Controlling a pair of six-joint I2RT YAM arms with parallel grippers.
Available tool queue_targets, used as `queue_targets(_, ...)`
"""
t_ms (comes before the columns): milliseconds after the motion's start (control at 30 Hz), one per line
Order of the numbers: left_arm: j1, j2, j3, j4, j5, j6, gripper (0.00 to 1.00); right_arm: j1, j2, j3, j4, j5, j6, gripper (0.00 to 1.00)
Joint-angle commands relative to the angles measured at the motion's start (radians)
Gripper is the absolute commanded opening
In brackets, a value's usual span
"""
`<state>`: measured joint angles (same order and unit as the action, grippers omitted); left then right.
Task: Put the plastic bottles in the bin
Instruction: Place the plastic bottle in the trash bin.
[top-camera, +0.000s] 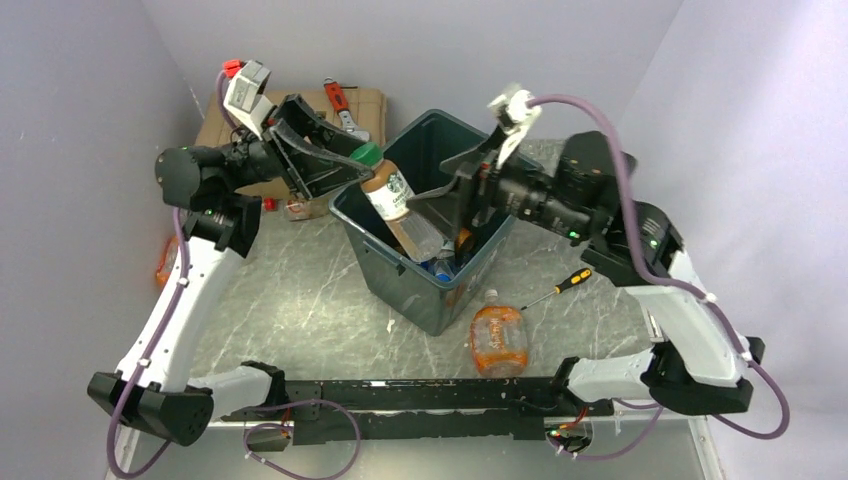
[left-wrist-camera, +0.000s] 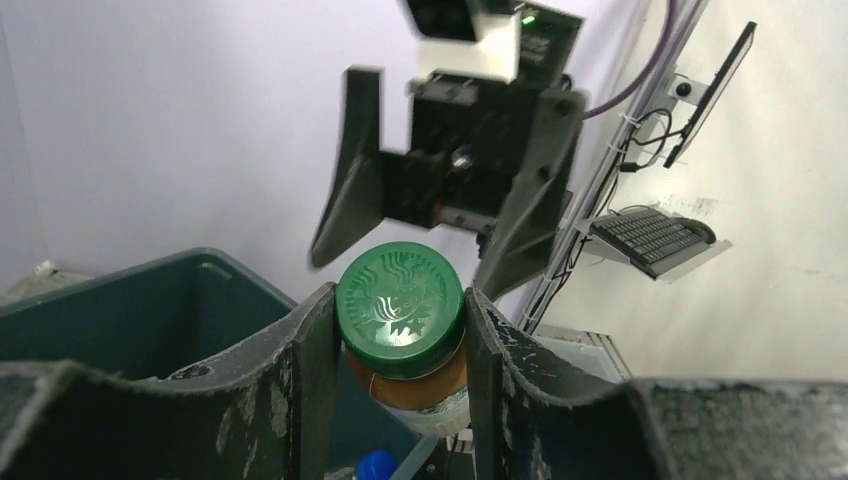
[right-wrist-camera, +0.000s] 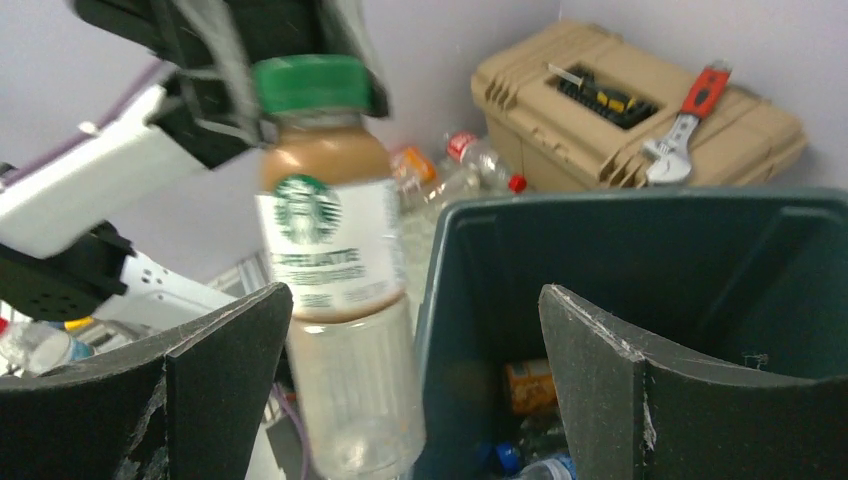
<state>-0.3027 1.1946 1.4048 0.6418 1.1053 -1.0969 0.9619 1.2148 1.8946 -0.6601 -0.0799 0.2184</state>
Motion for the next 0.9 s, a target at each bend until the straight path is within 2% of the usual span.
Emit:
queue_targets(0,-0.006,-0.053,0.064,-0.049,0.012,0.075,0.0,0.005,0.035,0.042,-0.024,-0.039,-0.001,0.98)
queue_targets(233,-0.008,-0.069,0.093,-0.162,-0.011,0.149,0.0,0.004,0.066,0.07,0.028,-0.19,0.036,1.0)
queue_targets(500,-0.01,-0.056,0.071,-0.159,-0.038,0.148,0.0,0.006,0.039,0.027,0.087,-0.237,0.053,1.0)
queue_targets(700,-0.028,-0.037,0.081,-0.14,-0.046,0.134,0.0,0.011,0.101,0.074,0.055,-0.229,0.067,1.0)
queue_targets(867,-0.053,-0.038,0.082,-0.198,-0.055,0.182,0.0,0.03,0.13,0.085,0.078,-0.213,0.072,0.93)
